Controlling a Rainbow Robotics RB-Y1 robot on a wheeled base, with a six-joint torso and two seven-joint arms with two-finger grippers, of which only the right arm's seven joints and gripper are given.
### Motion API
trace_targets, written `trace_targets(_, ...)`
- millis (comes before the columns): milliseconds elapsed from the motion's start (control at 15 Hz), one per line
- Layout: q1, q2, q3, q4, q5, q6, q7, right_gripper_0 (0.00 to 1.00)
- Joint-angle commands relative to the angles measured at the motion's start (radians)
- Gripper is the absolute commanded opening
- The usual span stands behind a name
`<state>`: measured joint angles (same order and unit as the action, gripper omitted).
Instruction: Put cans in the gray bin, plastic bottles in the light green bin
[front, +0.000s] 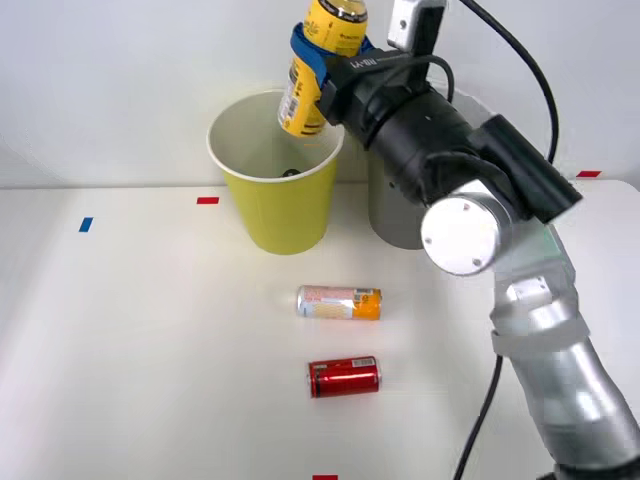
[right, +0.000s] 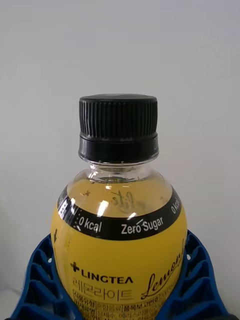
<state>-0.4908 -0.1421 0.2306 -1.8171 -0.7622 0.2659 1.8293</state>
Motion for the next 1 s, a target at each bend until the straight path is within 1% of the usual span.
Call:
trace_targets(67,-0.132,0.016,0.058,0.211,0.011,-0.155,0.008,0.00)
trace_targets(133,-0.161,0.013,0.088,0.275,0.011,-0.205,0.008,0.00)
trace_targets(333,-0.218,-0.004,0.158,0.394,0.011,-0.298,0.008,0.00)
trace_targets(467,-0.275,-0.036,0.213,0.486,-0.003,-0.367,0.001,0.00)
trace_targets(600,-0.298,-0.047,0.236,0.538,-0.011,-0.421,-0.007,0.01)
trace_targets(667,-0.298,-0.051,0.237,0.538,-0.011,-0.421,-0.002,0.11)
trace_targets(733,-0.298,-0.059,0.243,0.538,-0.012,-0.422,-0.007,0.87)
trace_targets(800,-0.299,-0.063,0.245,0.538,-0.014,-0.422,-0.007,1.00)
trace_targets(1000,-0.298,-0.080,0.259,0.522,-0.017,-0.422,-0.010,1.00)
